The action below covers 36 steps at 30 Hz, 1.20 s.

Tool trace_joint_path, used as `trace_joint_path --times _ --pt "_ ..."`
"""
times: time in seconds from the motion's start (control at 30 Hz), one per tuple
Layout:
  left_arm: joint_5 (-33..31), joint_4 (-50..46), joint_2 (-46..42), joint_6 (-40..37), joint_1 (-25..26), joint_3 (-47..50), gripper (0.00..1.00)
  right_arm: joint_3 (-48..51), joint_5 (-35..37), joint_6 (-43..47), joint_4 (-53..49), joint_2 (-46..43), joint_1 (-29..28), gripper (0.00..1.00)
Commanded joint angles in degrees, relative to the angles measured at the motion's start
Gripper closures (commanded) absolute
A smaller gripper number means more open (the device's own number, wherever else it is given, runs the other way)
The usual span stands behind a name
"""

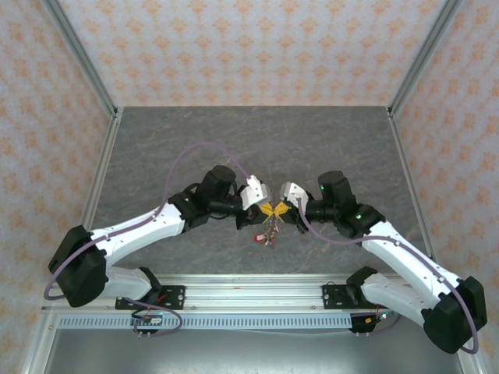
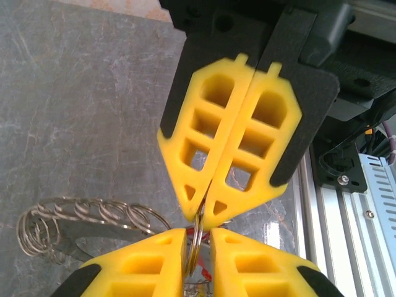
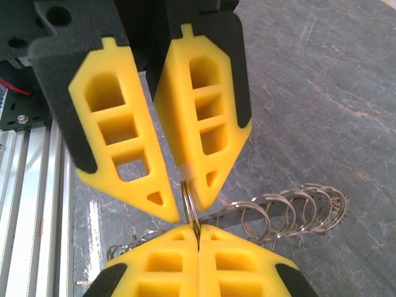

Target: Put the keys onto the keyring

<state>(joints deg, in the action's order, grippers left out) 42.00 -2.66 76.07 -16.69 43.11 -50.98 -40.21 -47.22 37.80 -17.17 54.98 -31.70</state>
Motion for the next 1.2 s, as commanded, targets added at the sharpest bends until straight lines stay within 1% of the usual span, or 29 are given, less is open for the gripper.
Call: trace_joint_path --times 0.0,0.1,0.3,0.6,0.7,0.8,0.83,1.0,1.07,1.17 --pt "1.33 -4.58 1.08 -3.88 0.30 -3.37 0.83 -4.61 -2.25 3.18 -2.28 0.71 0.13 0.99" --pt "1.65 -6.11 1.61 -4.80 0.37 -3.90 0.83 -5.94 -2.37 4.17 -3.40 1.26 0.14 0.99" --pt "0.22 -8.11 1.71 -5.79 0.39 -4.16 0.80 -7.57 -2.39 5.35 -5.35 1.87 0.15 1.00" --pt "0.52 -6.41 1.81 -4.89 0.37 -4.05 0.80 -7.85 -2.86 5.09 -5.27 2.07 0.08 1.00" --pt "0.93 -5.74 1.95 -4.44 0.48 -4.21 0.83 -7.86 -2.88 4.74 -4.81 2.15 0.15 1.00" --pt "0.68 -5.31 1.97 -4.13 0.48 -4.22 0.94 -7.87 -2.79 4.61 -4.58 2.15 0.09 1.00" --pt "0.50 -4.94 1.91 -3.90 0.50 -4.07 1.00 -7.84 -2.64 4.48 -4.39 2.15 0.12 0.99" --pt "0.96 -0.20 0.62 -1.52 0.49 -2.01 1.00 -5.46 -0.21 3.86 -4.23 1.57 0.12 0.90" --pt "1.31 1.71 -0.14 -0.69 0.48 -1.08 1.00 -3.77 0.32 3.77 -3.98 1.31 0.13 0.85" --pt "2.14 3.12 -0.79 0.15 0.37 -0.31 1.00 -1.47 -0.31 2.28 -2.05 0.85 0.25 0.84"
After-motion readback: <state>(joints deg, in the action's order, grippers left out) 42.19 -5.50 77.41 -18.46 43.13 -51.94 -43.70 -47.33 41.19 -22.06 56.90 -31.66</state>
